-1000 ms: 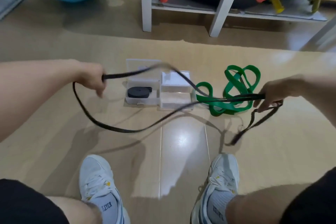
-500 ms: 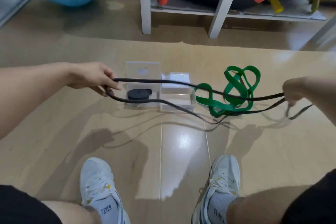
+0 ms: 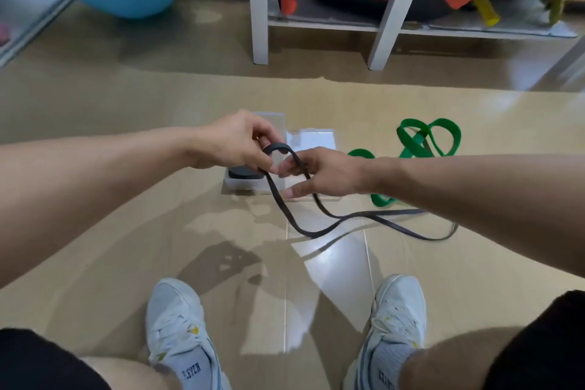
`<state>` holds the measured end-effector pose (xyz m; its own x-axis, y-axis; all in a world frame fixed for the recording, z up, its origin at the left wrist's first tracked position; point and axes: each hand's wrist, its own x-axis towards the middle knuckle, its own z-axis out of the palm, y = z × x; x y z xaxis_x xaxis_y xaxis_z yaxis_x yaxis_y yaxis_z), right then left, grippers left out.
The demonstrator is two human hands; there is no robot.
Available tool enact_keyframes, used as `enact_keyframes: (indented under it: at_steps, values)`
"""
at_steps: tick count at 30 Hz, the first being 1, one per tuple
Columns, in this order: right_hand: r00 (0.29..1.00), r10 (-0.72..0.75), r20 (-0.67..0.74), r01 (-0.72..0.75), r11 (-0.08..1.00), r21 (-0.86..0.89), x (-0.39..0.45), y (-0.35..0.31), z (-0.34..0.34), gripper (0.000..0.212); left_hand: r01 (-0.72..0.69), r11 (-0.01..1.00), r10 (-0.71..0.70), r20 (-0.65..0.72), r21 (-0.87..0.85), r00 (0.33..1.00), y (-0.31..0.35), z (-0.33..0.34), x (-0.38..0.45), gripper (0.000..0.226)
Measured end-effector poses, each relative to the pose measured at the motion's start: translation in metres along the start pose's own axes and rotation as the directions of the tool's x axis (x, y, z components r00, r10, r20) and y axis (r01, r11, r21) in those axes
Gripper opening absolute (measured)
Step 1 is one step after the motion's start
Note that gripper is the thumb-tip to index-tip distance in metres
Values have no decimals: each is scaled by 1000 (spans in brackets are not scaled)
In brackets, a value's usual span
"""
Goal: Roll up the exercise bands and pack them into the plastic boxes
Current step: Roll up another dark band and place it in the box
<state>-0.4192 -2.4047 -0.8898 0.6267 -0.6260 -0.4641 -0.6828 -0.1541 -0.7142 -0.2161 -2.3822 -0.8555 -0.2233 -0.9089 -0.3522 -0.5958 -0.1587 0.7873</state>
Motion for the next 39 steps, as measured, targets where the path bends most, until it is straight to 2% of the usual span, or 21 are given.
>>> enact_keyframes:
  at_steps: [2, 7, 10, 12, 15, 18, 21, 23, 26, 30, 37, 39]
  values:
    - [1000, -10, -12, 11, 988, 153, 3, 1, 7, 42, 3, 996, -6, -33, -86, 999, -3, -4, -2, 30]
    - [986, -22, -166, 56, 978, 200, 8, 3, 19, 31, 69, 922, -97, -56, -381, 994, -12, -13, -5, 35]
    - [992, -32, -120, 70, 943, 325, 12, 0, 21, 41, 82, 847, -76, 33, -525, 997, -10, -15, -10, 24]
    - [995, -44, -91, 71, 945, 320, 13, -3, 21, 38, 88, 821, -57, 72, -565, 996, -8, -16, -12, 14]
    - [993, -68, -96, 96, 942, 322, 11, -6, 22, 15, 106, 832, -65, 93, -545, 994, -12, -23, -13, 13]
    - [986, -62, -157, 105, 952, 288, 9, -10, 24, 24, 97, 847, -69, 72, -523, 995, -18, -27, -14, 14]
    - [958, -76, -277, 130, 975, 181, 5, -11, 26, 39, 87, 876, -99, 0, -474, 995, -26, -29, -13, 13]
    - [927, -94, -362, 160, 974, 159, 2, -10, 25, 34, 114, 900, -131, -13, -421, 991, -31, -31, -13, 16]
    - [889, -79, -451, 198, 954, 223, 4, -8, 22, 24, 156, 926, -152, 38, -343, 988, -37, -31, -15, 22]
    - [859, -44, -510, 214, 936, 280, 4, -9, 18, 28, 163, 950, -140, 102, -267, 985, -36, -25, -19, 27]
    - [840, -19, -542, 230, 917, 325, 1, -15, 16, 24, 168, 921, -148, 84, -350, 985, -32, -6, -17, 17]
    - [847, -35, -531, 228, 925, 304, 0, -15, 16, 20, 190, 908, -174, 76, -374, 982, -31, -4, -16, 28]
